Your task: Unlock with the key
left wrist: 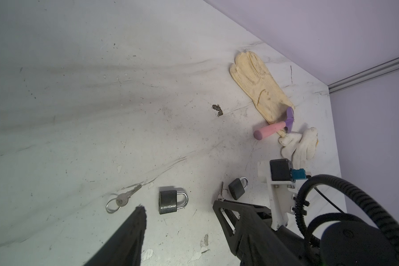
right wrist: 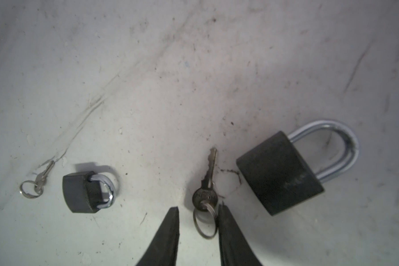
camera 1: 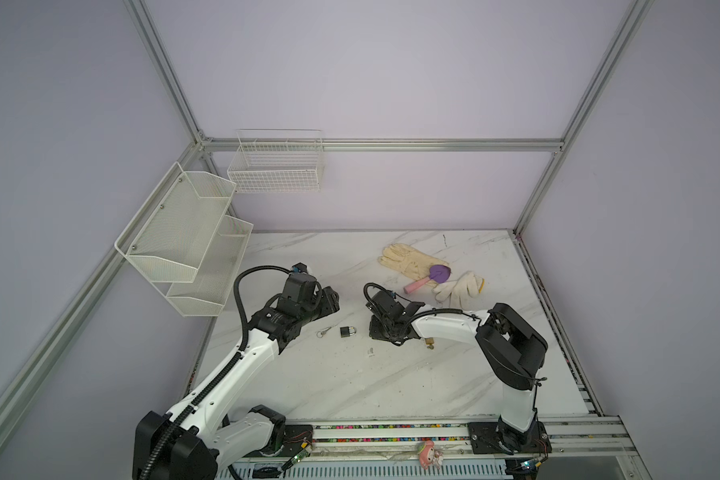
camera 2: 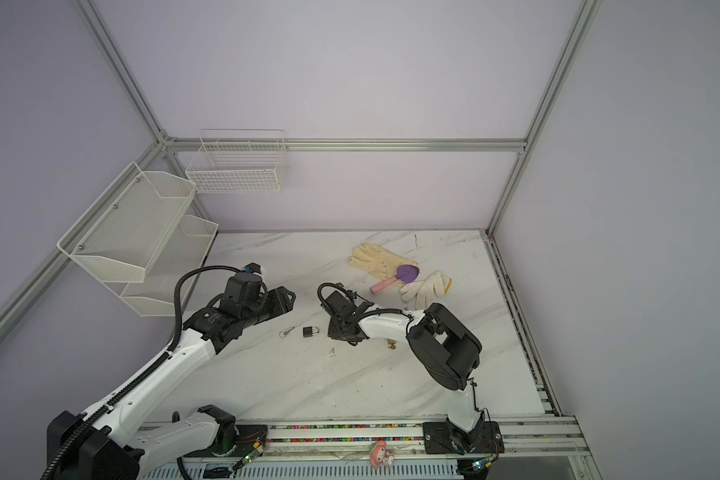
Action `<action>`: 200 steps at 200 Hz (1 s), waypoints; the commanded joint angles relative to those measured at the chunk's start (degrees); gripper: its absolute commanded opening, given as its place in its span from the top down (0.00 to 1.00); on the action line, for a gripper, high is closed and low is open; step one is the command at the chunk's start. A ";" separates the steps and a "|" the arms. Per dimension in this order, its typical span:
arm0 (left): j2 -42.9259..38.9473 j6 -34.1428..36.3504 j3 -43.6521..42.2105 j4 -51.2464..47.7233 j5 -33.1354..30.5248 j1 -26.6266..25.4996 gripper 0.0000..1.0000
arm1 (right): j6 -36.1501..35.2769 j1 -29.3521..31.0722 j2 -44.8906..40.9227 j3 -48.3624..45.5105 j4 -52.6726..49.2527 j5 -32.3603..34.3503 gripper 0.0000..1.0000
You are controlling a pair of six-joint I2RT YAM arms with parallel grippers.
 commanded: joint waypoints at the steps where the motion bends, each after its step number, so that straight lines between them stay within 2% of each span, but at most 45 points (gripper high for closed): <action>1: 0.39 0.40 0.35 1.97 1.38 0.32 0.34 | -0.04 -0.11 2.22 -0.91 -0.12 0.94 0.72; 71: 0.61 -0.45 0.37 1.97 1.52 0.31 0.34 | -2.15 -0.07 0.56 -1.41 0.49 4.47 0.93; 144: -0.31 -5.39 0.29 2.95 5.53 0.32 0.33 | -9.61 -0.25 -5.66 -4.05 4.80 5.87 1.00; 200: -3.43 -16.06 -2.73 5.68 10.88 0.38 0.34 | -16.79 -0.52 -12.93 -7.00 7.55 5.33 1.00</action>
